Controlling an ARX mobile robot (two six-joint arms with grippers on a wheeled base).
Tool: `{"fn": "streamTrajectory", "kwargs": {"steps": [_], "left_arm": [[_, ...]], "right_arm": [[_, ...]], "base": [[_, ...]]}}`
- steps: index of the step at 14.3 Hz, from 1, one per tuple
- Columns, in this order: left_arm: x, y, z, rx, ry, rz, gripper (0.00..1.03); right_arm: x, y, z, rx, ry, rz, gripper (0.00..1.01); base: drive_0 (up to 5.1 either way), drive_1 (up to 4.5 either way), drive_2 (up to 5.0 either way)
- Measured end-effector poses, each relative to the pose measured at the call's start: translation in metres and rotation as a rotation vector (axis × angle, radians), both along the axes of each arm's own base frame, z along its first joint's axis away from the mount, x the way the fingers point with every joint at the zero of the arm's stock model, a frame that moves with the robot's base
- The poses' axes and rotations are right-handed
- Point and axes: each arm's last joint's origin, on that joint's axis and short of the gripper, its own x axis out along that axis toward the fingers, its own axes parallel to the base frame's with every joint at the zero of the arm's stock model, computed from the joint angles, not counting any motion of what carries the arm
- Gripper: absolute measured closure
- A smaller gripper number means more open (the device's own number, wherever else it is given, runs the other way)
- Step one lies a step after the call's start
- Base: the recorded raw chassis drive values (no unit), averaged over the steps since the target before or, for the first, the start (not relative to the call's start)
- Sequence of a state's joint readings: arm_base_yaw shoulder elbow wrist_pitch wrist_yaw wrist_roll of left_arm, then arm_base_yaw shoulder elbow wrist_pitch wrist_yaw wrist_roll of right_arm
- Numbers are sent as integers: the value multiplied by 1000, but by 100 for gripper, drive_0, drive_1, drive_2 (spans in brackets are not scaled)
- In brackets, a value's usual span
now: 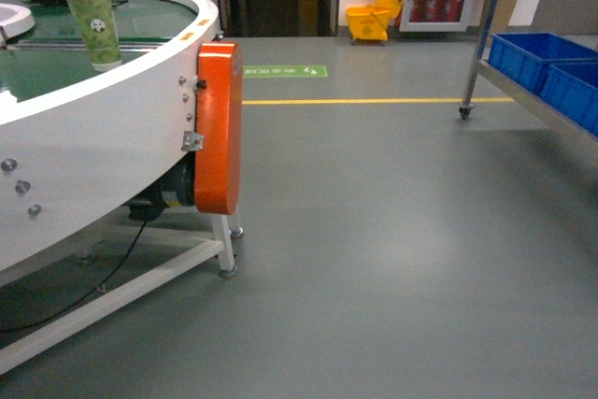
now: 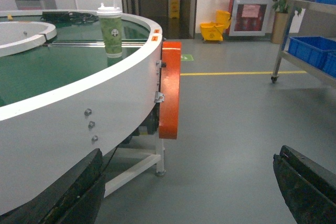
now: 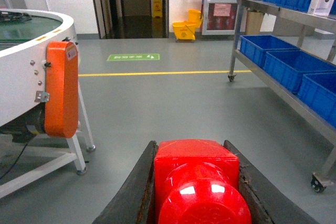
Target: Pick red block from blue box to shelf
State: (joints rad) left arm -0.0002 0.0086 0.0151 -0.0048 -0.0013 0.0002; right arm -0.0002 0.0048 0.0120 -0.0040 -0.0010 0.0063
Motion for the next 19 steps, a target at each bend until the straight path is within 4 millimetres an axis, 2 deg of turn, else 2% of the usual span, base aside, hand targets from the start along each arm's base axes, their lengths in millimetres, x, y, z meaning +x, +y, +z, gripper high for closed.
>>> {"fn": "streamTrajectory", "kwargs": {"steps": [19], "left_arm": [[0, 0, 0, 0, 0, 0, 5]], "right_arm": [[0, 0, 0, 0, 0, 0, 74]], "base": [[-156, -156, -156]]}}
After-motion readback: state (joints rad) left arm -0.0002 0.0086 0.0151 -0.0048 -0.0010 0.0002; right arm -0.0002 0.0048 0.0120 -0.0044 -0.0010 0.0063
